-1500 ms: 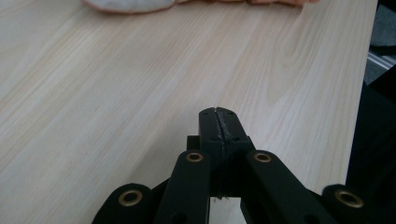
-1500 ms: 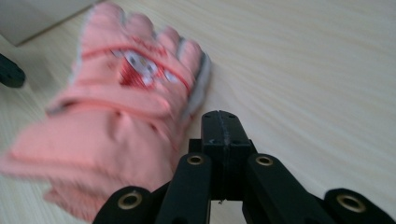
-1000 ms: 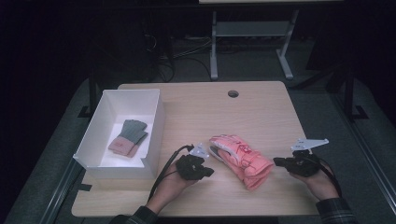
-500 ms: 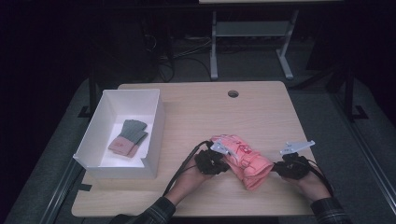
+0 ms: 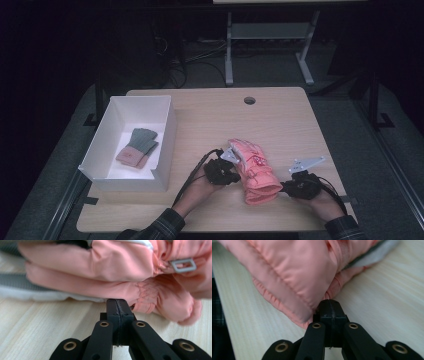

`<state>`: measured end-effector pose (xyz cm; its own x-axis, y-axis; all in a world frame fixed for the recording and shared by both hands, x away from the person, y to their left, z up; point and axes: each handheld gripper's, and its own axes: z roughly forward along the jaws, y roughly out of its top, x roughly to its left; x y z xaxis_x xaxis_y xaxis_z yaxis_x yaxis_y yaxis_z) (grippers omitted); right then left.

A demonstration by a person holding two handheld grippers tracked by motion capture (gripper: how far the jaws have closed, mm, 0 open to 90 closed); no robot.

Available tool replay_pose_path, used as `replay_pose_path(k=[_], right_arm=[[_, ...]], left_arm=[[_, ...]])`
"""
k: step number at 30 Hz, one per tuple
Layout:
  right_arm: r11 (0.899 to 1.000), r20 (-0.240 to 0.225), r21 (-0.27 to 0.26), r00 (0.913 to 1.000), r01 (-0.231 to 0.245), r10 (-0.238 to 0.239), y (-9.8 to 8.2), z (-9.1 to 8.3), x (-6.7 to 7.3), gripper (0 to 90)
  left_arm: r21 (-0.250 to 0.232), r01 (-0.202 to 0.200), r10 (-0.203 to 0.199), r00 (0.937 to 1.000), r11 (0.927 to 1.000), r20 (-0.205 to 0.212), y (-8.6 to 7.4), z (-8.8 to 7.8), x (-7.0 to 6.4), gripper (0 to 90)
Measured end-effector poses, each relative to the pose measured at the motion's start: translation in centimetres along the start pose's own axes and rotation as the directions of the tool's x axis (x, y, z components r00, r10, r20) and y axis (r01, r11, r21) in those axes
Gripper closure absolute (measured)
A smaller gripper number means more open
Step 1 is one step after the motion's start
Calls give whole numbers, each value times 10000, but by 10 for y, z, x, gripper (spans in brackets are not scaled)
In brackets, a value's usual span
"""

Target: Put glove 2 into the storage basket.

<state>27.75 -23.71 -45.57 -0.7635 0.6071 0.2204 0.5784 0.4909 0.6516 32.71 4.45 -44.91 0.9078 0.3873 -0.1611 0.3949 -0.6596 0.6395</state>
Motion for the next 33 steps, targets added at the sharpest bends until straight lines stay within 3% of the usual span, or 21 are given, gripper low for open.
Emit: replay_pose_path(k=[13,15,23,28,33], right_arm=[[9977,-729,255,9955,629,-609,10,27,35,900],[9969,-835,232,9938,757,-735,11,31,41,900],[9899,-1319,229,9820,1397,-1356,19,47,66,900],[9859,-1234,234,9791,1659,-1619,20,49,75,900],[9907,-839,186,9876,1346,-1326,14,32,67,900]], left_arm=[[348,-129,135,9998,9993,-166,-10,-10,13,897],[146,156,-154,9997,9998,-176,-11,-10,14,897],[200,244,-241,9996,9995,-123,-15,-15,19,897],[314,314,-308,9994,9990,-181,-15,-17,21,897],[187,425,-418,9986,9989,-327,-16,-21,24,897]])
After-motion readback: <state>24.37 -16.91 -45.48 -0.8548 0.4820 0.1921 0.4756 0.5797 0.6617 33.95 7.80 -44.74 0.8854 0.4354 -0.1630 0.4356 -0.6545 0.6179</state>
